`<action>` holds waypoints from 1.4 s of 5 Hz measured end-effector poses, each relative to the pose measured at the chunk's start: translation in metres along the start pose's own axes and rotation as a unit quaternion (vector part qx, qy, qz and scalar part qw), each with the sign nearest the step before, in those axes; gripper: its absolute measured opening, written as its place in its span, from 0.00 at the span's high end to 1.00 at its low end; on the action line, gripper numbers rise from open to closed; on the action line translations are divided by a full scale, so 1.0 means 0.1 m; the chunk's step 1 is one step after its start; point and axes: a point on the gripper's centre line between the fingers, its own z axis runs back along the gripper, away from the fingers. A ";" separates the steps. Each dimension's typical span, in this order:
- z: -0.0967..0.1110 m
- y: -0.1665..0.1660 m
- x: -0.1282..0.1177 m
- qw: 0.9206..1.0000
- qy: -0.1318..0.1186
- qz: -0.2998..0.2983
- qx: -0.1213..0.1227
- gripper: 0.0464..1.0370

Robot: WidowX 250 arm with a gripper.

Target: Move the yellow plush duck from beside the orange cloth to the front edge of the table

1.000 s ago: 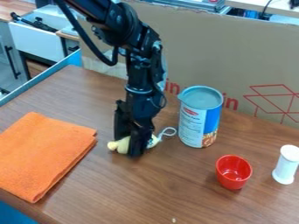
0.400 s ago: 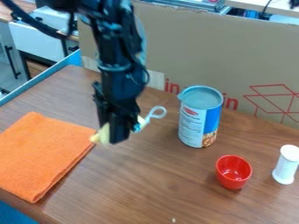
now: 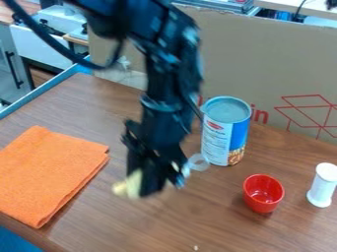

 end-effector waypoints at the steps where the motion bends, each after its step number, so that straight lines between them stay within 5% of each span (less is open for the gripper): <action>1: -0.24 -0.27 0.09 0.999 0.033 -0.041 -0.006 0.70; 3: -0.52 -0.72 0.15 0.990 0.078 -0.117 0.003 0.70; 5: -0.59 -0.84 0.04 0.989 0.086 -0.116 0.017 0.64; 7: -0.58 -0.69 0.01 0.994 0.068 -0.087 -0.002 0.16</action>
